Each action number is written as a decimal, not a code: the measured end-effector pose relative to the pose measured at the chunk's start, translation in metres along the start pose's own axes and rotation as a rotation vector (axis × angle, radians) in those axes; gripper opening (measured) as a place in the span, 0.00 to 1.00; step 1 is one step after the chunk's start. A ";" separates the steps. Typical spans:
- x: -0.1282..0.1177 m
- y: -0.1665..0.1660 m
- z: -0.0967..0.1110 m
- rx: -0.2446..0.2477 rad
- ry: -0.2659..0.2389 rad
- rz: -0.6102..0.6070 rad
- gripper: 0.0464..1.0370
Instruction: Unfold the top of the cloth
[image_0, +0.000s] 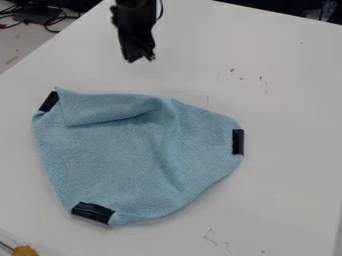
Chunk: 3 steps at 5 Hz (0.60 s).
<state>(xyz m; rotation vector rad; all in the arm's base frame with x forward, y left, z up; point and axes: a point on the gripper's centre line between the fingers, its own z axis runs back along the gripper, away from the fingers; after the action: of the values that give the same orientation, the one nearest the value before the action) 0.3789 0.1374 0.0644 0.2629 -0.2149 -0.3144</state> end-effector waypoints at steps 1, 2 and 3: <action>-0.034 0.011 0.013 0.028 0.012 0.108 0.43; -0.060 0.017 0.006 0.018 0.040 0.165 0.74; -0.065 0.023 0.005 0.009 0.026 0.187 0.96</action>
<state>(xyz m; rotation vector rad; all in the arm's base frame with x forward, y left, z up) 0.3238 0.1784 0.0651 0.2534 -0.2138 -0.1243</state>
